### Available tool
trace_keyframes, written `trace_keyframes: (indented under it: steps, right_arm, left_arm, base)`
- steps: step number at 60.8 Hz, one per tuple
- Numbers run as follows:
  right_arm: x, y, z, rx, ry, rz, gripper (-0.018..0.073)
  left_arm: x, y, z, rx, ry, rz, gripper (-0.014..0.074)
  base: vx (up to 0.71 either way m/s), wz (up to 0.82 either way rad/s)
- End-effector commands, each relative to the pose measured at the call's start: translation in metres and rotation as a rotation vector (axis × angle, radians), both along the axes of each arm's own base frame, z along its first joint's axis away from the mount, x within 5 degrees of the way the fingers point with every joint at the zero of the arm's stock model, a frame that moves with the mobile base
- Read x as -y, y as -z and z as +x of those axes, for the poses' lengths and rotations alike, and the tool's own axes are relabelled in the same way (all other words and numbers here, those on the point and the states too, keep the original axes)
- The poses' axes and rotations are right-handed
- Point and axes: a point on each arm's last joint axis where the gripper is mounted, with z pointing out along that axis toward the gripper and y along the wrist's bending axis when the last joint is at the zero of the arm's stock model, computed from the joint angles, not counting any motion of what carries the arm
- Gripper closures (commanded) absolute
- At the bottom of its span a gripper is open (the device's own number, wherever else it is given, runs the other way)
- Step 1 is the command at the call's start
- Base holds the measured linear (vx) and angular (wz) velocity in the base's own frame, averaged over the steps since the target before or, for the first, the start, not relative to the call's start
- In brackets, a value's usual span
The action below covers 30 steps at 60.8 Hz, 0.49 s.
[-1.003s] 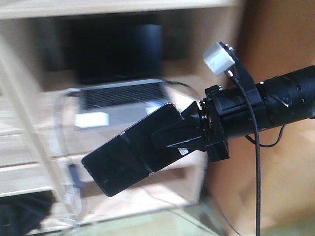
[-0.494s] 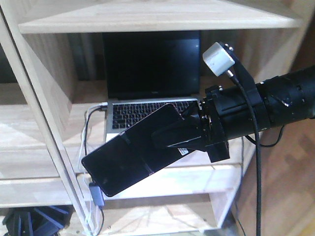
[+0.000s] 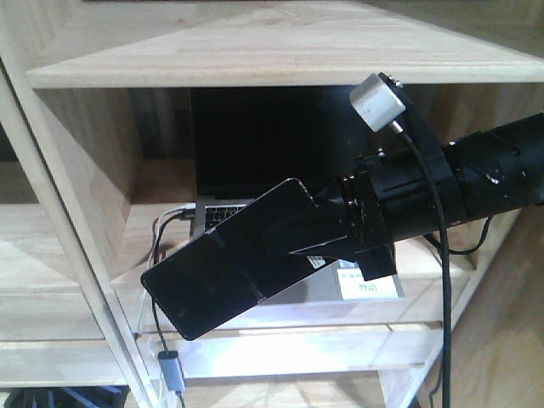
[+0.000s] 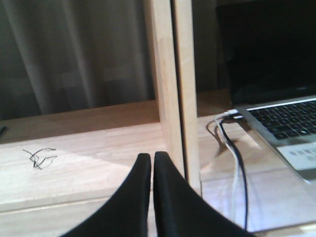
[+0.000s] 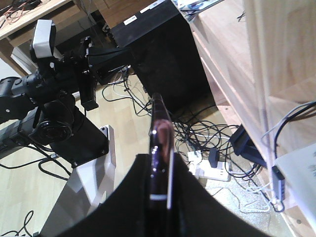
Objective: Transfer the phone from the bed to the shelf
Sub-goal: 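Bring the held phone toward the laptop on the shelf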
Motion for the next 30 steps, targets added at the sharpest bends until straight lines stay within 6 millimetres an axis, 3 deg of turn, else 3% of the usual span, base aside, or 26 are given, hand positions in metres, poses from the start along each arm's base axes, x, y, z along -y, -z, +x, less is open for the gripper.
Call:
trace_keyframes:
  steps: [1, 30]
  right_arm:
    - [-0.0007, -0.0227, -0.0109, 0.008, -0.045, 0.102, 0.0561]
    - [-0.0007, -0.0227, -0.0109, 0.008, -0.045, 0.102, 0.0561]
  left_arm:
    - [0.0001, -0.0145, -0.0008, 0.098, 0.002, -0.018, 0.0595]
    - [0.0001, -0.0145, -0.0008, 0.098, 0.002, -0.018, 0.0595]
  base:
    - [0.12, 0.05]
    - [0.09, 0.03]
